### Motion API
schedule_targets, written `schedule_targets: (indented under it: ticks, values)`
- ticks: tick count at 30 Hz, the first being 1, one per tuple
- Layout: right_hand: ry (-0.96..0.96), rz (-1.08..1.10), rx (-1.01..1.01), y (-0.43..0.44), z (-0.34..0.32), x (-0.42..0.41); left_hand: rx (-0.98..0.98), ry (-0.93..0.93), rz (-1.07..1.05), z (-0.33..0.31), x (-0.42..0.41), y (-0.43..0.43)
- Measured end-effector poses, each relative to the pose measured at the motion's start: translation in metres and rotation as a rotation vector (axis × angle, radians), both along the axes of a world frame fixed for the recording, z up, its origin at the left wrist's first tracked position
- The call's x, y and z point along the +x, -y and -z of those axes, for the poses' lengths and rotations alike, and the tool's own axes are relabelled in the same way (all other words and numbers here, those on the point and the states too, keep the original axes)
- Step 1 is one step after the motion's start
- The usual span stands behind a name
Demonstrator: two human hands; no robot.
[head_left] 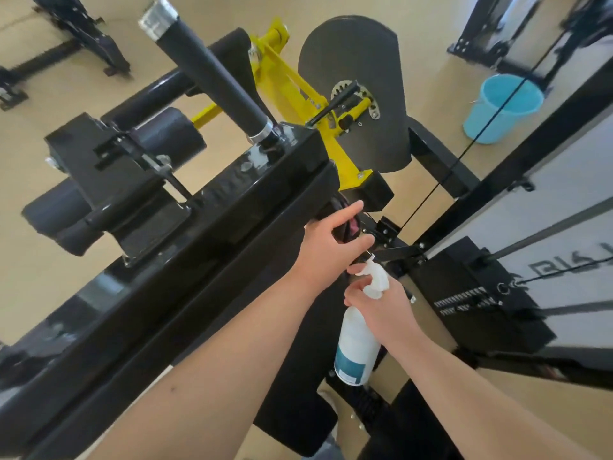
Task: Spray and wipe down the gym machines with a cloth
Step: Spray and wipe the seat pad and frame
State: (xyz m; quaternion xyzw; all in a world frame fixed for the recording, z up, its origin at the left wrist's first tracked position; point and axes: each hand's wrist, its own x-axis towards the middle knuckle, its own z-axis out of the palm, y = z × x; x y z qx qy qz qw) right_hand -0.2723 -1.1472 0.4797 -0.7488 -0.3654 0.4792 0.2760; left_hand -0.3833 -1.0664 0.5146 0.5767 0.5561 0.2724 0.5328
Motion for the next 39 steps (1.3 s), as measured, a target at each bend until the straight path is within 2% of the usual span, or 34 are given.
schedule_targets:
  ticks: [4, 10, 14, 19, 22, 28, 39]
  values:
    - [0.042, 0.001, -0.015, -0.004, 0.002, 0.006, 0.083, -0.063, -0.099, 0.001, 0.001, -0.001]
    - [0.048, -0.017, -0.043, -0.001, 0.005, 0.000, 0.254, -0.304, -0.050, 0.014, -0.032, 0.028]
    - [0.038, -0.052, -0.019, 0.000, 0.008, -0.008, 0.259, -0.502, 0.064, 0.011, -0.046, 0.028]
    - [-0.002, -0.054, 0.012, 0.001, 0.009, -0.011, 0.243, -0.677, 0.188, 0.007, -0.024, 0.001]
    - [0.011, -0.059, 0.018, 0.002, 0.007, -0.007, 0.257, -0.642, 0.139, 0.008, -0.009, -0.004]
    - [0.014, -0.052, 0.029, 0.014, 0.002, -0.003, 0.203, -0.475, -0.174, 0.008, -0.016, 0.044]
    - [0.049, -0.200, 0.067, 0.048, -0.007, -0.056, 0.046, -0.560, -0.389, -0.003, -0.129, 0.162]
